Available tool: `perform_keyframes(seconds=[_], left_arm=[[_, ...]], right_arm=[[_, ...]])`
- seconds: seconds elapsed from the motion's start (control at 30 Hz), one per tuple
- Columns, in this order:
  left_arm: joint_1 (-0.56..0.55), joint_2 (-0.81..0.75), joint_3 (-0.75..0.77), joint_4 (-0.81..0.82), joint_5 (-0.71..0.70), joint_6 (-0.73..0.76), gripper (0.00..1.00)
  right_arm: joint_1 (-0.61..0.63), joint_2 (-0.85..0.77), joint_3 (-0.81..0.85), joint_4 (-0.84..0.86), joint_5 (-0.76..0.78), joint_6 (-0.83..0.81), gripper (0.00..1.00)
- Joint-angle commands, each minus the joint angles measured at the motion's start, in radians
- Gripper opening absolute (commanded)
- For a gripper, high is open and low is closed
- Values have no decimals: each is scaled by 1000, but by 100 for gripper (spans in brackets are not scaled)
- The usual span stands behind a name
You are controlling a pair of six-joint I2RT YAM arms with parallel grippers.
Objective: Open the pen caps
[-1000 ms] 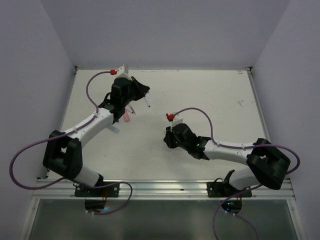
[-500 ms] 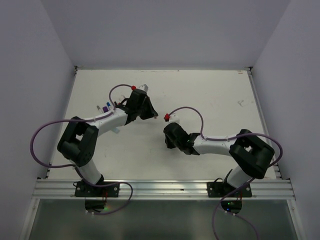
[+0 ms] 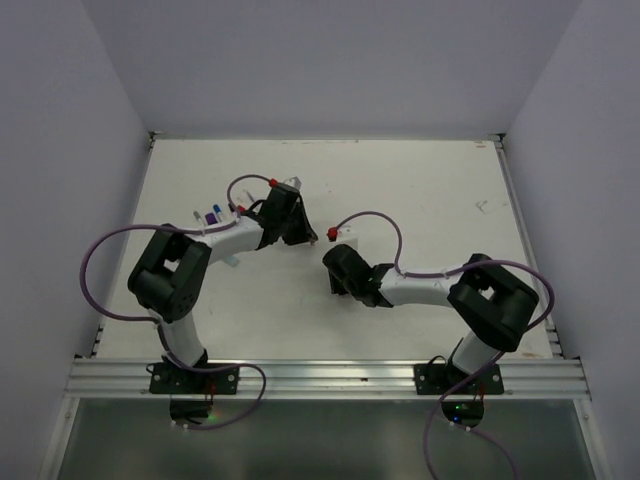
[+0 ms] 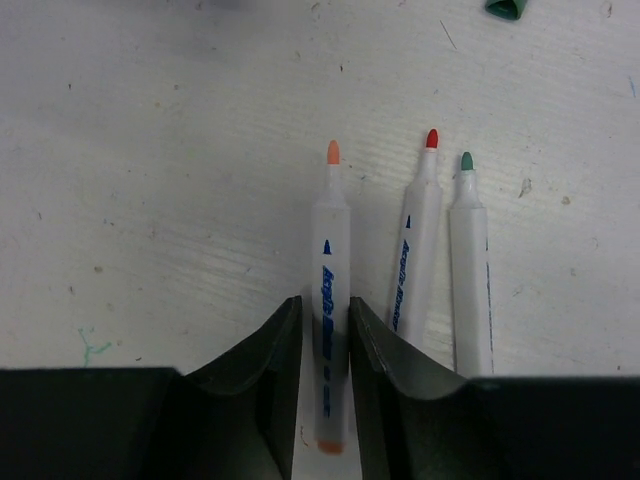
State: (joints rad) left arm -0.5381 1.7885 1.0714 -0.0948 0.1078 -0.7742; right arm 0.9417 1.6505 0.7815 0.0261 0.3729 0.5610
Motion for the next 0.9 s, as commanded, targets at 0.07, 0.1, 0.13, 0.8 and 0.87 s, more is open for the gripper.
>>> perform_keyframes(seconds=[0.07,0.1,0.13,0.8,0.87], left_arm=[[-20,41,65,14,9,3,0],[-20,49,73,10,7,1,0],[-23,57,85,9,7,0,0],[-62,198,216,-20,-68,-36,36],[-62,186,214,-25,-76,-33,45]], right_arm=[[-3,-58,10,1,58,8,36],[-1,-72,4,6,52,7,41],[-1,-98,-2,6,51,7,42],[-3,-425,-111,37,155,-64,70],[-3,-414,-102,35,159,-72,71]])
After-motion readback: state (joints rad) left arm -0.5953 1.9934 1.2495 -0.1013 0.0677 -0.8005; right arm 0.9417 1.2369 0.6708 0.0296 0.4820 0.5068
